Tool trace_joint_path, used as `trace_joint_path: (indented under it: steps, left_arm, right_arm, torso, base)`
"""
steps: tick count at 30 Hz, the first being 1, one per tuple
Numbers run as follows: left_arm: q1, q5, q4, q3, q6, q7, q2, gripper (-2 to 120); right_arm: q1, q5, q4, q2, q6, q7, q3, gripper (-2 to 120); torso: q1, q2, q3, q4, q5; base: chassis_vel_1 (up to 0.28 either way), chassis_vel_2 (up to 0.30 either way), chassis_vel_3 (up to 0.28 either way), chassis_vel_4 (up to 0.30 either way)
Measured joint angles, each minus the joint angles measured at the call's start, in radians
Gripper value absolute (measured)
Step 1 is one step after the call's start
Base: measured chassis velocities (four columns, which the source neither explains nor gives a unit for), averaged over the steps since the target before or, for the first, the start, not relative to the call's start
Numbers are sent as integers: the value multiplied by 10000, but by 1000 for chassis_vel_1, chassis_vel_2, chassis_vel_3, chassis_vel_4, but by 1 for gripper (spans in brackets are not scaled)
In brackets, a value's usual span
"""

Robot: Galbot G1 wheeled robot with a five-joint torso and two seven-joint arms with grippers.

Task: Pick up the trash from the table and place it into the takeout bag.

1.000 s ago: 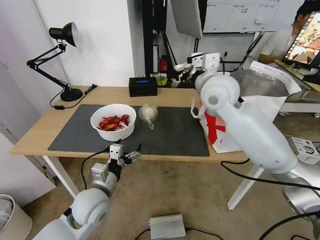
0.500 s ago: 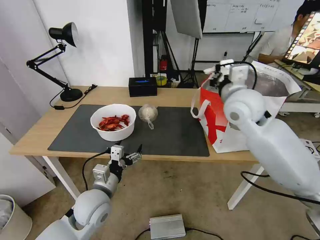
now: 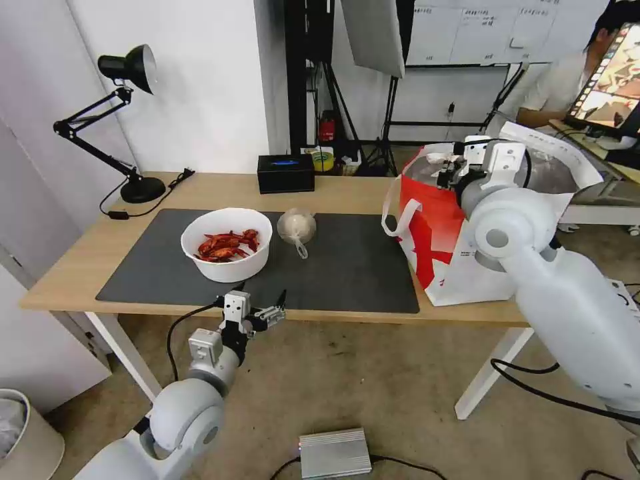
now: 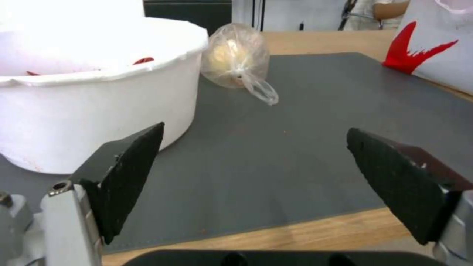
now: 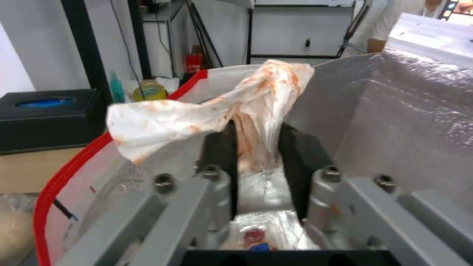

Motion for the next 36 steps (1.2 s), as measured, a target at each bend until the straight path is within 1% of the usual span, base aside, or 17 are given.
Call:
trace_joint_path:
  steps: [1, 2, 4, 5, 8, 9, 11, 12, 13, 14, 17, 18, 20, 21, 24, 36]
  left_arm:
    - [-18, -4, 2, 4, 0, 1, 3, 100]
    - [-18, -4, 2, 4, 0, 1, 3, 100]
    - [-54, -12, 4, 17, 0, 0, 6, 100]
    - [-54, -12, 4, 17, 0, 0, 6, 100]
    - [-80, -17, 4, 29, 0, 1, 7, 100]
    - [-80, -17, 4, 29, 0, 1, 7, 100]
    - [-101, -21, 3, 44, 0, 0, 11, 100]
    - [-110, -24, 3, 51, 0, 1, 12, 100]
    - [-128, -26, 3, 56, 0, 1, 14, 100]
    - [-128, -26, 3, 56, 0, 1, 14, 100]
    - [-173, -37, 3, 67, 0, 1, 23, 100]
    - [-173, -37, 3, 67, 0, 1, 23, 100]
    - [-182, -40, 3, 70, 0, 0, 24, 100]
    - [-182, -42, 2, 70, 0, 1, 27, 100]
    - [-180, -44, -12, 70, 0, 1, 37, 100]
    - [-271, -57, -9, 112, 0, 2, 126, 100]
  right_arm:
    - [-24, 41, 11, -41, 0, 0, 48, 30]
    - [-24, 41, 11, -41, 0, 0, 48, 30]
    - [-80, 95, 14, -151, 0, 1, 142, 40]
    - [-80, 95, 14, -151, 0, 1, 142, 40]
    - [-139, 105, 35, -311, 1, -5, 243, 53]
    - [-139, 105, 35, -311, 1, -5, 243, 53]
    - [-160, 104, 46, -424, 0, -24, 318, 65]
    - [-162, 106, 51, -464, 0, -33, 337, 68]
    - [-162, 122, 53, -505, 0, -44, 355, 75]
    - [-162, 122, 53, -505, 0, -44, 355, 75]
    - [-160, 212, 56, -587, 0, -62, 375, 89]
    - [-160, 212, 56, -587, 0, -62, 375, 89]
    - [-151, 258, 57, -655, 0, -98, 392, 97]
    - [-150, 270, 57, -708, 0, -132, 412, 99]
    - [-141, 303, 64, -817, -2, -168, 452, 100]
    - [-139, 337, 43, -1021, -5, -348, 623, 100]
  torso:
    - [0, 0, 0, 0, 0]
    - [0, 0, 0, 0, 0]
    - [0, 0, 0, 0, 1]
    - [0, 0, 0, 0, 1]
    - [0, 0, 0, 0, 1]
    - [0, 0, 0, 0, 1]
    - [0, 0, 0, -1, 1]
    - [0, 0, 0, -1, 1]
    - [0, 0, 0, -1, 1]
    - [0, 0, 0, -1, 1]
    - [0, 0, 0, 0, 1]
    - [0, 0, 0, 0, 1]
    - [0, 0, 0, 0, 1]
    - [0, 0, 0, 0, 0]
    - [-1, 0, 0, -1, 0]
    - [0, 0, -1, -1, 1]
  base:
    - [0, 0, 0, 0]
    - [0, 0, 0, 0]
    - [0, 0, 0, 0]
    - [0, 0, 0, 0]
    - [0, 0, 0, 0]
    - [0, 0, 0, 0]
    - [0, 0, 0, 0]
    - [0, 0, 0, 0]
    - [0, 0, 0, 0]
    - [0, 0, 0, 0]
    - [0, 0, 0, 0]
    - [0, 0, 0, 0]
    - [0, 0, 0, 0]
    - [0, 0, 0, 0]
    - [0, 0, 0, 0]
    - [0, 0, 0, 0]
